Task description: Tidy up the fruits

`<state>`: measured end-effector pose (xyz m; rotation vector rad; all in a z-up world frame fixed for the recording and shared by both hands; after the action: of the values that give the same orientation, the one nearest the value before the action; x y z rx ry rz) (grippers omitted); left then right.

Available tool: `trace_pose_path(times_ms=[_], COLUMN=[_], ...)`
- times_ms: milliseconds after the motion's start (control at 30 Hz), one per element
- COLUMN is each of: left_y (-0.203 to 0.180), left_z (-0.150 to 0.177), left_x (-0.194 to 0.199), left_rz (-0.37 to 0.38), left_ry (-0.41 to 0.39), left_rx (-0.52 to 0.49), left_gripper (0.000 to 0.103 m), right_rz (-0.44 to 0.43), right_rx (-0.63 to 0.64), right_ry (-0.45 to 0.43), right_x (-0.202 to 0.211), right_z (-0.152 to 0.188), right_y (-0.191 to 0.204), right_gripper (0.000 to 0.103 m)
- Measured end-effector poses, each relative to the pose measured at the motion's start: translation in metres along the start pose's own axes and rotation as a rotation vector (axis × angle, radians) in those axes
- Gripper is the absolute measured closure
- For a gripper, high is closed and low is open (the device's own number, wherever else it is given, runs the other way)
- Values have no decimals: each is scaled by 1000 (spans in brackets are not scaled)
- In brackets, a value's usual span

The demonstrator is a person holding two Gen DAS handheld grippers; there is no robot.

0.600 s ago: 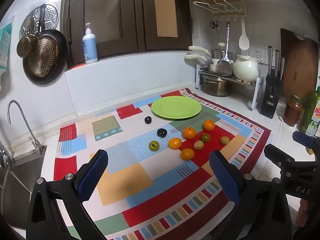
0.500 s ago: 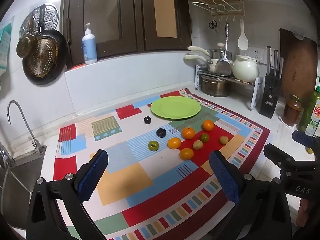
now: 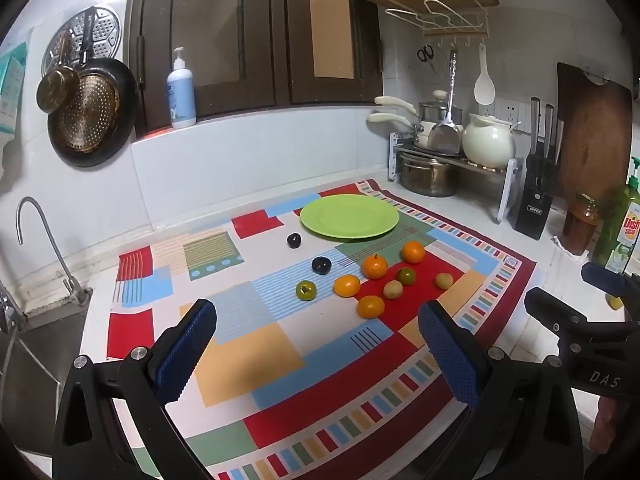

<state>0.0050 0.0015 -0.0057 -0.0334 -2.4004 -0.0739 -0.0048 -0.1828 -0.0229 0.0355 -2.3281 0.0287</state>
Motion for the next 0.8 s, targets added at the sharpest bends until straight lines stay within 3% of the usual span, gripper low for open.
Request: trace_pose_path(times_ms=[800], left_y=[2], left_z=[-2], left_x=[6], left_rz=[13], left_ry=[-29], left_rx=[-4], left_gripper=[0], right_rz=[1], right_rx=[0], right_ry=[-8], right_x=[4], right_z=[-2], right_y=[-1], right_gripper=[1])
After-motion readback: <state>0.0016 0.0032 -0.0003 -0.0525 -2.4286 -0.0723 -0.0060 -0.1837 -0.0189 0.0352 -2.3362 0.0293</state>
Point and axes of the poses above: each gripper's, at about its wrist camera, not at the fingertips, and x roughly against the way its jaws point, y to its left, z to its underside, the point moved 2 cm from there along -x, roughly the way its jaws point, and after that the axes turned 13 degrees about y, right-handed, at the moved point
